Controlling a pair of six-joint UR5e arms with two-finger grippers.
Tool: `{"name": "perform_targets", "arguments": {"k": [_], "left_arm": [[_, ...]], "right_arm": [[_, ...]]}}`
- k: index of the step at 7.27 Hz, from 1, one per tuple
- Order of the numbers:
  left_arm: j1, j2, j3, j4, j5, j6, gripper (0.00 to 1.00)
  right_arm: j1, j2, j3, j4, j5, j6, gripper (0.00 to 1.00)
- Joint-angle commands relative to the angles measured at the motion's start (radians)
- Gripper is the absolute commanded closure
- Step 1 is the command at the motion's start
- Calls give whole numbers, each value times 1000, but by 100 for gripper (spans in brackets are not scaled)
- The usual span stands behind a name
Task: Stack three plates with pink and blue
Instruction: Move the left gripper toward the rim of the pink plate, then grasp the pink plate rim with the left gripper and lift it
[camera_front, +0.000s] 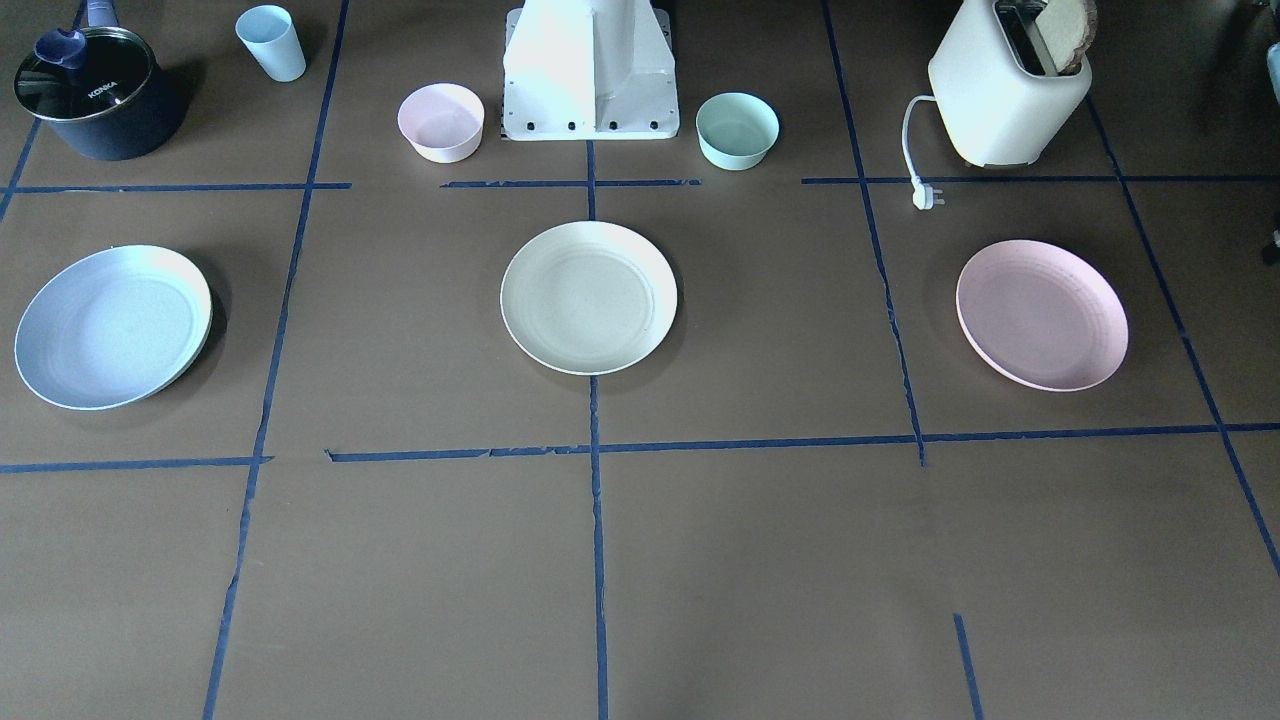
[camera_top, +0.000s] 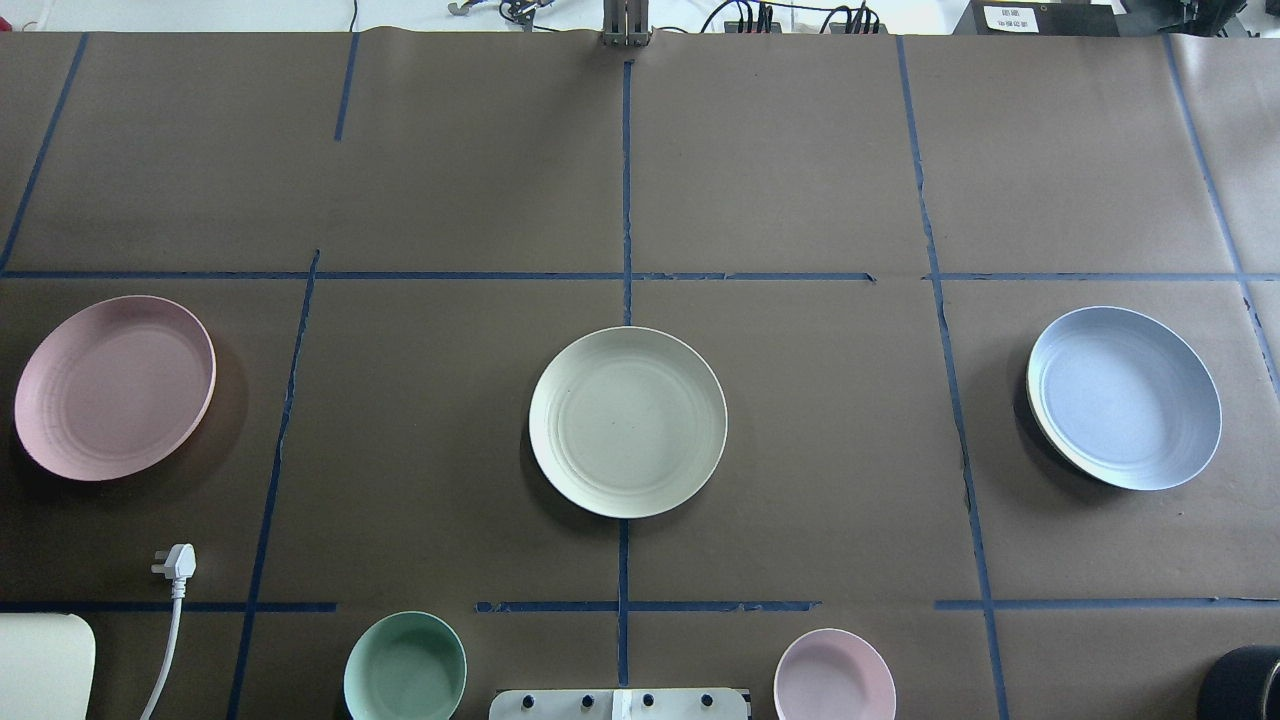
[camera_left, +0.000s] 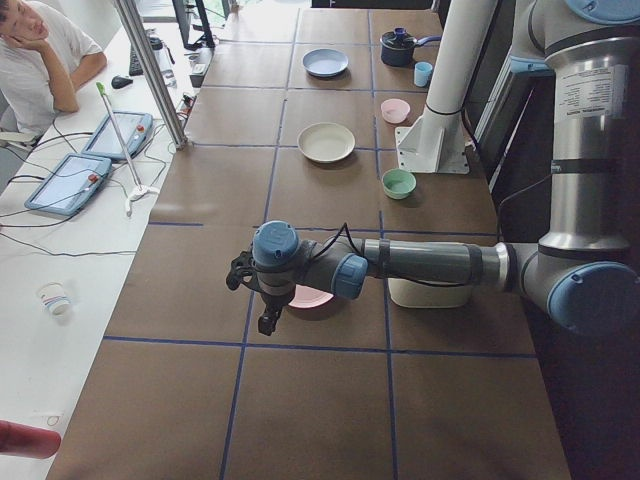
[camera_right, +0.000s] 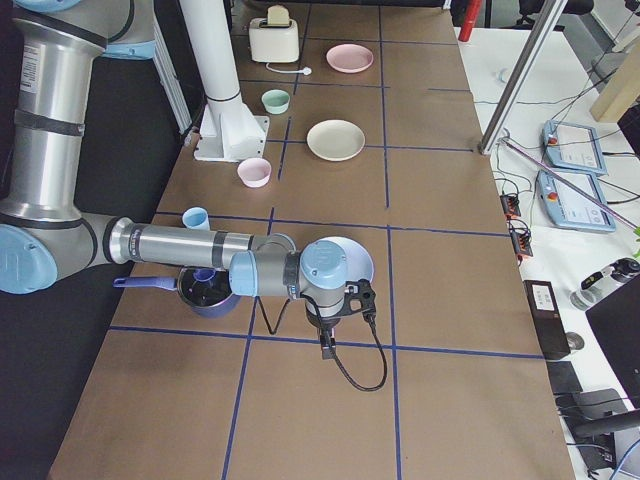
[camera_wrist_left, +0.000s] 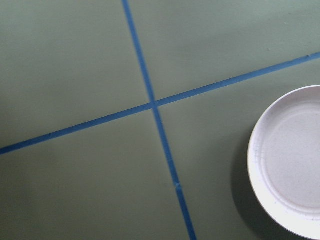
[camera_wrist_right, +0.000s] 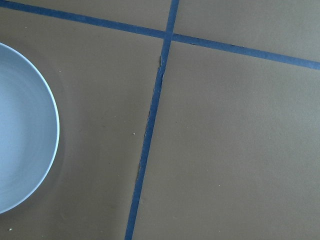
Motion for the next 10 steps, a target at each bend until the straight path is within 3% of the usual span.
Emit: {"name": "perform_targets", "arguments": {"k": [1, 2, 4, 5, 6, 7, 9, 10], "left_arm": [[216, 0, 156, -431, 71, -535, 0], [282, 0, 201, -524, 102, -663, 0], [334, 0, 212, -531, 103, -716, 0], [342, 1, 217, -532, 100, -722, 19], [342, 1, 217, -532, 94, -724, 64], [342, 1, 217, -532, 92, -718, 87], [342, 3, 208, -534, 86, -719, 100], [341, 3, 182, -531, 16, -726, 100]], "right_arm": [[0, 0, -2, -1, 0, 0, 0], [0, 0, -3, -1, 0, 0, 0], [-2, 0, -3, -1, 0, 0, 0], [0, 0, -3, -1, 0, -1, 0], [0, 0, -5, -1, 0, -1, 0], [-2, -1, -5, -1, 0, -1, 0], [0, -1, -5, -1, 0, -1, 0], [-2, -1, -5, -1, 0, -1, 0]]}}
